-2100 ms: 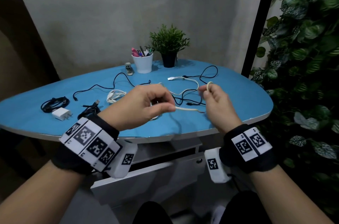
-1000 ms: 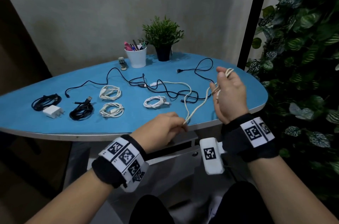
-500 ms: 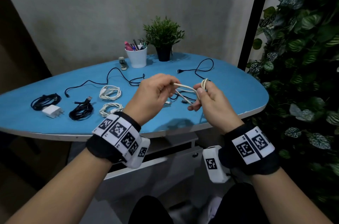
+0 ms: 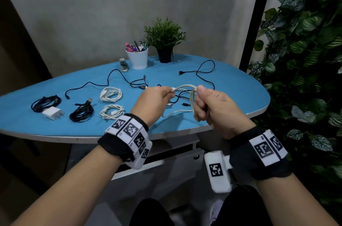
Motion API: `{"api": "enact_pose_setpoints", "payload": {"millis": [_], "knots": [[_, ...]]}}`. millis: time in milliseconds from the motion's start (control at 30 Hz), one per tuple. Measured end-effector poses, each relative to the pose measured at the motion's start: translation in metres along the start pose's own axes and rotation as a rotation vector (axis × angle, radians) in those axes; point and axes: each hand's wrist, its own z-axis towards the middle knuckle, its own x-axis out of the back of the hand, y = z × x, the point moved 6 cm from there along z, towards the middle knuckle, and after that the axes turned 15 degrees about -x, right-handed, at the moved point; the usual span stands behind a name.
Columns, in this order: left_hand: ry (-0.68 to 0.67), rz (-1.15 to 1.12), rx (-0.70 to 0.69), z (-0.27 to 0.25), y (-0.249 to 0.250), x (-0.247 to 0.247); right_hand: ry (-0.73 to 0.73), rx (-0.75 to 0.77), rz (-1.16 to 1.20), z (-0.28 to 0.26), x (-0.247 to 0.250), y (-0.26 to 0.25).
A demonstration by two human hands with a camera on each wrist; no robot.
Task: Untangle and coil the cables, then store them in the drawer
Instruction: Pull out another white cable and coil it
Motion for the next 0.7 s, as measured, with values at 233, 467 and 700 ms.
{"api": "enact_pose_setpoints", "payload": {"millis": [233,467,700], "knots": [[-0.303,-0.088,-0.045,-0.030,0.013,-0.055,0.027,0.082,0.582,0.002,0.013,-0.016],[-0.547,-0.111,-0.248,-0.052,0.038,-0.076,0.357,0.149,0.537,0.011,0.038,-0.002],[-0.386,-0.090,-0.342,-0.041,0.040,-0.053,0.491,0.004,-0.560,0.011,0.034,0.009]]}}
